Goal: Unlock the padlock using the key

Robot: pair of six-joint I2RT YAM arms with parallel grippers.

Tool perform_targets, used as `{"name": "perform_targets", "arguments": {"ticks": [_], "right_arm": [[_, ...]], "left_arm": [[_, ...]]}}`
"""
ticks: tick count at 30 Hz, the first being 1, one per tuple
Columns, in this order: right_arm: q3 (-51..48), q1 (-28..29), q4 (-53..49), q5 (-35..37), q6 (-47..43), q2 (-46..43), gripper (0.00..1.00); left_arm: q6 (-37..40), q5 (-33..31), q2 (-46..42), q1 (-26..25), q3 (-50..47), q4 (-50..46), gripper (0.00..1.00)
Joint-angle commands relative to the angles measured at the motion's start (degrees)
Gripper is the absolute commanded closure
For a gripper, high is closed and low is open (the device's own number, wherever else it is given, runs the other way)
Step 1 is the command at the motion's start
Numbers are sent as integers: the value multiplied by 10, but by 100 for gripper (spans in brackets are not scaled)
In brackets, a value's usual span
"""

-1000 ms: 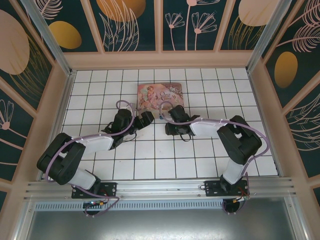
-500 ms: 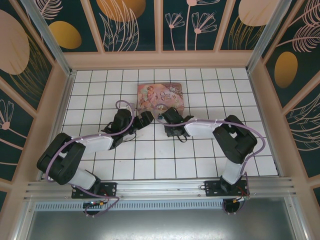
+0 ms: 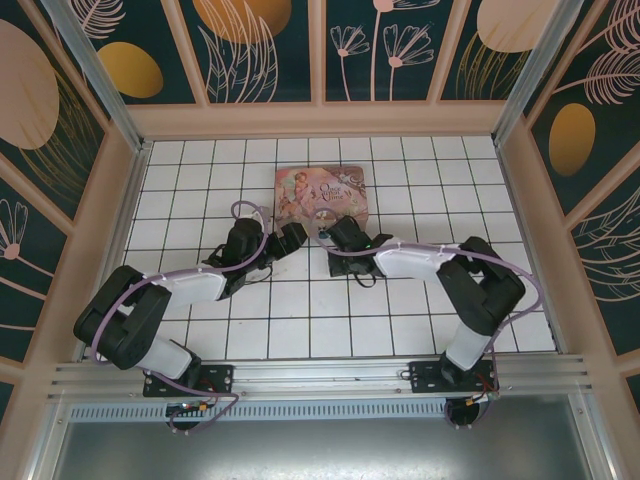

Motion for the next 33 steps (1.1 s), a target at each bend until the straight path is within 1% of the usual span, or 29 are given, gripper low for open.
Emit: {"name": "perform_targets", "arguments": {"ticks": [1, 6, 10, 14, 17, 21, 25, 29, 33], "right_arm": [[3, -3, -2, -32, 20, -55, 100], [1, -6, 7, -36, 41, -92, 100], [1, -9, 19, -64, 62, -114, 100], [0, -13, 41, -81, 91, -137, 100], [2, -16, 60, -88, 111, -151, 100], [2, -23, 84, -96, 135, -167, 100], [-1, -28, 109, -108, 156, -176, 100], [-1, -31, 113, -108, 166, -174, 100], [-22, -32, 103, -108, 163, -169, 100]], "left_arm": [[-14, 14, 4, 3, -13, 30, 9], [-20, 22, 7, 3, -12, 35, 9], [-41, 48, 15, 3, -12, 58, 9], [-102, 89, 33, 2, -23, 127, 10], [-154, 107, 45, 2, -35, 186, 10], [-208, 109, 44, -1, -45, 235, 11], [-250, 104, 35, -7, -44, 261, 11], [-275, 101, 26, -9, -43, 269, 12], [-243, 84, 4, -9, -42, 215, 12]]}}
